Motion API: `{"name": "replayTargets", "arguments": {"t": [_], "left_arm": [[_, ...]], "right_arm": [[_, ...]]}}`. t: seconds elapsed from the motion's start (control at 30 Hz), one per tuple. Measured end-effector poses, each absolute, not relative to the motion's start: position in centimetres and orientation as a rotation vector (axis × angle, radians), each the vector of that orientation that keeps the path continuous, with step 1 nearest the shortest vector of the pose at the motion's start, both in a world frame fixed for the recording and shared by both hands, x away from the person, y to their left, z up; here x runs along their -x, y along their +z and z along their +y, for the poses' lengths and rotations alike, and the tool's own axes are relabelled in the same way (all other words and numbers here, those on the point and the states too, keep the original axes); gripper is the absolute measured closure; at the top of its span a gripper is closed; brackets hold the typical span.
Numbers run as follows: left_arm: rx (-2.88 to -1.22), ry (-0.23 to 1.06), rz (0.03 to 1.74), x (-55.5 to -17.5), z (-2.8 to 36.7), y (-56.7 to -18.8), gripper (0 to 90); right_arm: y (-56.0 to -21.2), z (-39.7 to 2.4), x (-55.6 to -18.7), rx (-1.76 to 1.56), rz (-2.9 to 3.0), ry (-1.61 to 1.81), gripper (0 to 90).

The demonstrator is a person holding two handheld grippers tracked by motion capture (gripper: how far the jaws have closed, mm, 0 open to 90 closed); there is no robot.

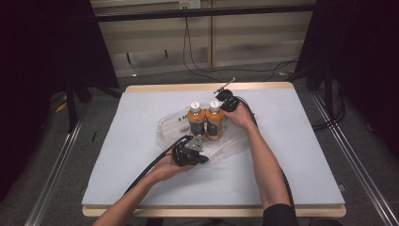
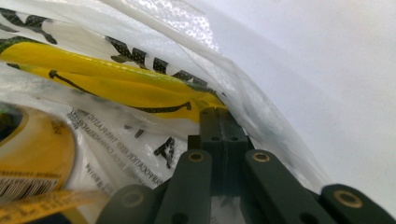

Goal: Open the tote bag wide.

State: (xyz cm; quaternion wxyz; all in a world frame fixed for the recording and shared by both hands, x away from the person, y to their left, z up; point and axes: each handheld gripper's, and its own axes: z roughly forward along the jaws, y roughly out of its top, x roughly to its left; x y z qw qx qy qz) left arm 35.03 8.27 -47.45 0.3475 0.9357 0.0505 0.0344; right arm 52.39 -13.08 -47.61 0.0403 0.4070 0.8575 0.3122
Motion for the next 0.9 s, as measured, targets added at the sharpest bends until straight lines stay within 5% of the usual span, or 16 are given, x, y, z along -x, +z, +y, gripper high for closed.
{"name": "replayTargets", "arguments": {"t": [0.9], "left_arm": [[-2.41, 0.044, 0.15, -34.7, 10.3, -47.5, 90.0]], "right_arm": [[-47.4, -11.1, -54.0, -1.236, 2.546, 0.854, 90.0]]}}
